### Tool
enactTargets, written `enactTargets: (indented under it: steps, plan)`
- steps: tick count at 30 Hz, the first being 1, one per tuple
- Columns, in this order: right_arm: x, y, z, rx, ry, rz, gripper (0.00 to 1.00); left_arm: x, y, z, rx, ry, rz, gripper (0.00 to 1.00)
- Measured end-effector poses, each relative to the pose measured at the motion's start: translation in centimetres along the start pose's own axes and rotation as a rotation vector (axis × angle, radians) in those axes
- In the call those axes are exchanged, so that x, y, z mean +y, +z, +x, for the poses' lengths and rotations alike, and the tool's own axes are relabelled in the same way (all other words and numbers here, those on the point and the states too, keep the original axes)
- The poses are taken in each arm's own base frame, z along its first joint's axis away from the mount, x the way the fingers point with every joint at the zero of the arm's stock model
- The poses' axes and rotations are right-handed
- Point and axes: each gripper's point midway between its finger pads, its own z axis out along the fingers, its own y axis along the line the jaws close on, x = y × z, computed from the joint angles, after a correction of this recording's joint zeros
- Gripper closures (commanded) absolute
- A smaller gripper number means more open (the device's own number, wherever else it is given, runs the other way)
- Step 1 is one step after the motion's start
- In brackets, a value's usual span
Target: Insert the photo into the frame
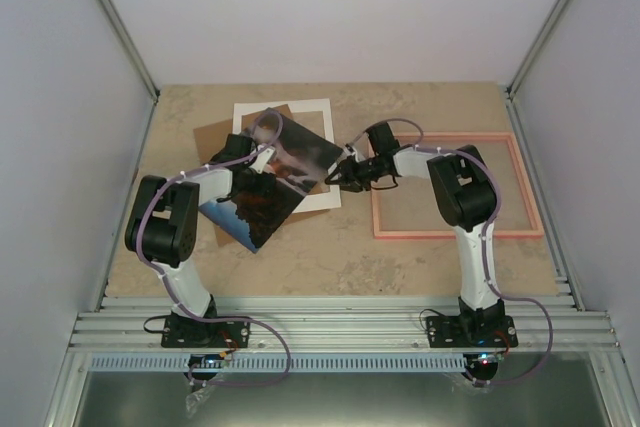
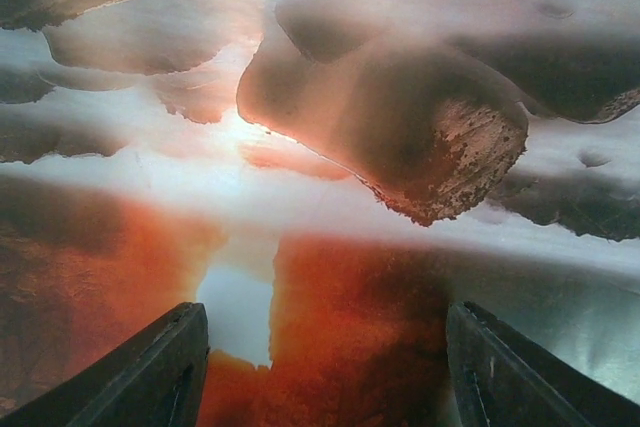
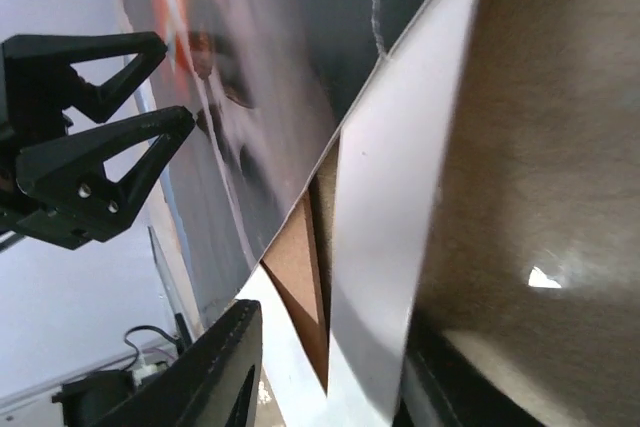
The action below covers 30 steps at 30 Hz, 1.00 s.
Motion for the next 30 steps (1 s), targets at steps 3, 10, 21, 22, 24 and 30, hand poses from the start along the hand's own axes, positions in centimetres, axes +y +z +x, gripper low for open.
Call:
enactTargets:
  steps: [3,10,21,22,24,30]
  plan:
    - [-0.5,-0.2,0.0,-0.005,0.014,-0.001,0.92,0.1,0.0,0.0,-0.001,-0.004,-0.007,0.31]
    - [0.4,-1.7,-0.8,-0.029,-0.066,0.050,1.00,1.1,-0.5,0.3,0.008,-0.038,-0.065,0.17]
    - [12.6,-7.5,-3.5,-0.180,-0.654,0.234,1.00,7.0,-7.3,-1.1,-0.146,-0.267,-0.168,0.08]
    - [13.5,-7.7,-3.3,-0.182,-0.709,0.258,1.00,7.4,-7.6,-1.1,-0.154,-0.283,-0.174,0.08]
    - [14.8,-8.2,-2.6,-0.176,-0.802,0.302,1.00,7.8,-7.8,-1.1,-0.161,-0.308,-0.182,0.08]
    - [16.3,-10.4,-0.3,-0.128,-1.004,0.400,0.99,7.8,-7.8,-1.0,-0.164,-0.332,-0.181,0.08]
